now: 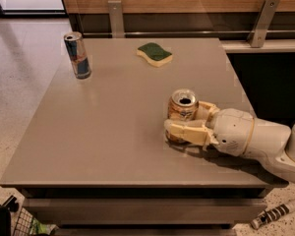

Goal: Place orange can upright

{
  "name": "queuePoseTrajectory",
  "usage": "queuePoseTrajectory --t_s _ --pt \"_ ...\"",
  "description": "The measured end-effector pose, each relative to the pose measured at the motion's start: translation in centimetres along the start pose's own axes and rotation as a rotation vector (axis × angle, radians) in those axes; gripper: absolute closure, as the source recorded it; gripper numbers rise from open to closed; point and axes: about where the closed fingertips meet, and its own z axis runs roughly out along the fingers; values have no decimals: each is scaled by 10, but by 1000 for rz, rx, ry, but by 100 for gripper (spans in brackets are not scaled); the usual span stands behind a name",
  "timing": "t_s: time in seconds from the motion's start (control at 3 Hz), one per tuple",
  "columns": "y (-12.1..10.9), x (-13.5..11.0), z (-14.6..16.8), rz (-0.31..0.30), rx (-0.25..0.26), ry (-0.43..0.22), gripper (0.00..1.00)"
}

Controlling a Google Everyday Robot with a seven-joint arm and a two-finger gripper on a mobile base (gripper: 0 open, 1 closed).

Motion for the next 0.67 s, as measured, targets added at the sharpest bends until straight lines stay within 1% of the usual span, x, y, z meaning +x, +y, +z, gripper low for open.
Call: queuePoseTrajectory --t_s 0.33,0.67 --pt "1 -1 1 -1 -3 0 0" --pt "1 -1 2 -2 -4 0 0"
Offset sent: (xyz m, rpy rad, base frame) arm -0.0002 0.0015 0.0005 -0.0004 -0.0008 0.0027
